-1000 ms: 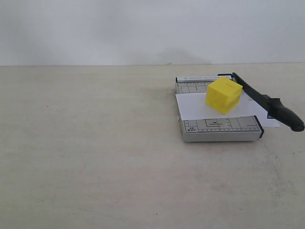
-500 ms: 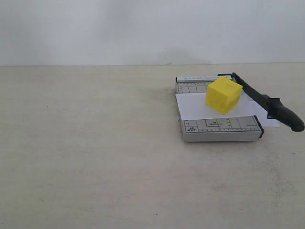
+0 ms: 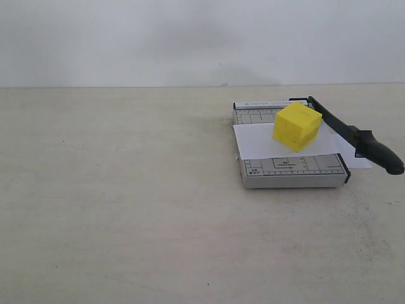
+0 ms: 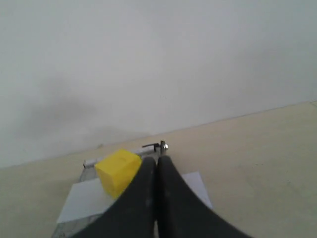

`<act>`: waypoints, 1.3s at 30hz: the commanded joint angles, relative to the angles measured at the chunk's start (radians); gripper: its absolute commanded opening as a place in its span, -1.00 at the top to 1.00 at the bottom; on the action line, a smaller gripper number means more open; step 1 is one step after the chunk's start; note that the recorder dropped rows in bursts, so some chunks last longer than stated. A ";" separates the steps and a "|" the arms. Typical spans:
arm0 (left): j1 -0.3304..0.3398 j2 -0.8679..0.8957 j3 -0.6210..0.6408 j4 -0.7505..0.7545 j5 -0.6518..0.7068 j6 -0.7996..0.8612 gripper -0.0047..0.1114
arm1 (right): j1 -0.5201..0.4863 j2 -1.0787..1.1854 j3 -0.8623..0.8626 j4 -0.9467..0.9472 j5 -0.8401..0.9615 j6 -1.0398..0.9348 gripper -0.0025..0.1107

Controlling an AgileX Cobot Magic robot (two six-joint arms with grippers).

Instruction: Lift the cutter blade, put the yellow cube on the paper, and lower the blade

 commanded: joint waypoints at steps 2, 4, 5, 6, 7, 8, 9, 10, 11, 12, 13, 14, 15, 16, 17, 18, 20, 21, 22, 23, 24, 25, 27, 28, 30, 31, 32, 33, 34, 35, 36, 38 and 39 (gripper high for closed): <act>-0.003 -0.003 0.004 0.004 -0.010 0.004 0.84 | -0.003 0.007 0.021 -0.003 0.047 -0.179 0.96; -0.003 -0.003 0.004 0.004 -0.010 0.004 0.84 | -0.003 0.007 0.021 -0.003 0.088 -0.179 0.96; -0.003 -0.003 0.004 0.004 -0.010 0.004 0.84 | -0.003 0.007 0.021 -0.005 0.126 -0.184 0.96; -0.003 -0.003 0.004 0.004 -0.010 0.004 0.84 | -0.003 0.007 0.021 -0.005 0.152 -0.184 0.96; -0.003 -0.003 0.004 0.004 -0.010 0.004 0.84 | -0.003 0.007 0.021 -0.005 0.180 -0.184 0.96; -0.003 -0.003 0.004 0.004 -0.010 0.004 0.84 | -0.003 0.007 0.021 -0.009 0.203 -0.184 0.96; -0.003 -0.003 0.004 0.004 -0.010 0.004 0.84 | -0.003 0.007 0.021 -0.017 0.229 -0.184 0.96; -0.003 -0.003 0.004 0.004 -0.012 0.004 0.84 | -0.003 0.007 0.021 -0.049 0.246 -0.184 0.96; -0.003 -0.003 0.004 0.004 -0.012 0.004 0.84 | -0.003 0.004 0.021 -0.102 0.253 -0.174 0.96; -0.001 -0.003 0.004 0.004 -0.012 0.004 0.84 | -0.003 -0.007 0.021 -0.185 0.262 -0.135 0.96; -0.001 -0.003 0.004 0.004 -0.012 0.004 0.84 | -0.003 -0.024 0.021 -0.264 0.272 -0.077 0.96; -0.001 -0.003 0.004 0.004 -0.012 0.004 0.84 | -0.003 -0.049 0.021 -0.340 0.286 -0.010 0.96; -0.001 -0.003 0.004 0.004 -0.012 0.004 0.84 | -0.003 -0.075 0.021 -0.396 0.304 0.058 0.96; -0.001 -0.003 0.004 0.004 -0.012 0.004 0.84 | -0.003 -0.112 0.021 -0.450 0.331 0.122 0.96; -0.001 -0.003 0.004 0.004 -0.012 0.004 0.84 | -0.003 -0.155 0.021 -0.484 0.374 0.174 0.96; -0.001 -0.003 0.004 0.004 -0.012 0.004 0.84 | -0.003 -0.185 0.021 -0.505 0.422 0.199 0.96; -0.001 -0.003 0.004 0.004 -0.012 0.004 0.84 | -0.003 -0.185 0.021 -0.526 0.407 0.177 0.96; -0.001 -0.003 0.004 0.004 -0.009 0.004 0.84 | -0.001 -0.185 0.021 -0.526 0.419 0.177 0.96; -0.001 -0.003 0.004 0.004 -0.013 0.004 0.84 | -0.001 -0.185 0.021 -0.526 0.421 0.177 0.96; -0.001 -0.003 0.004 0.004 -0.013 0.004 0.84 | -0.001 -0.185 0.021 -0.526 0.421 0.174 0.96; -0.001 -0.003 0.004 0.004 -0.013 0.004 0.84 | -0.001 -0.185 0.021 -0.526 0.421 0.172 0.96; -0.001 -0.003 0.004 0.004 -0.013 0.004 0.84 | -0.001 -0.185 0.021 -0.526 0.423 0.172 0.96; -0.001 -0.003 0.004 0.004 -0.013 0.004 0.84 | -0.001 -0.185 0.021 -0.519 0.427 0.172 0.96; -0.001 -0.003 0.004 0.004 -0.013 0.004 0.84 | -0.001 -0.185 0.021 -0.492 0.428 0.172 0.96; -0.001 -0.003 0.004 0.004 -0.013 0.004 0.84 | -0.001 -0.185 0.021 -0.458 0.428 0.172 0.96; -0.001 -0.003 0.004 0.004 -0.013 0.004 0.84 | -0.001 -0.185 0.021 -0.458 0.428 0.172 0.96; -0.001 -0.003 0.004 0.004 -0.013 0.004 0.84 | -0.001 -0.185 0.021 -0.458 0.428 0.172 0.96; -0.001 -0.003 0.004 0.004 -0.013 0.004 0.84 | -0.001 -0.185 0.021 -0.458 0.428 0.172 0.96; -0.001 -0.003 0.004 0.004 -0.013 0.004 0.84 | -0.001 -0.185 0.021 -0.458 0.428 0.172 0.96; -0.001 -0.003 0.004 0.004 -0.013 0.004 0.84 | -0.001 -0.185 0.021 -0.458 0.428 0.172 0.96; -0.001 -0.003 0.004 0.004 -0.013 0.004 0.84 | -0.001 -0.185 0.021 -0.458 0.428 0.172 0.96; -0.001 -0.003 0.004 0.004 -0.013 0.004 0.84 | -0.001 -0.185 0.021 -0.458 0.428 0.172 0.96; -0.001 -0.003 0.004 0.004 -0.013 0.004 0.84 | -0.001 -0.185 0.021 -0.458 0.428 0.174 0.96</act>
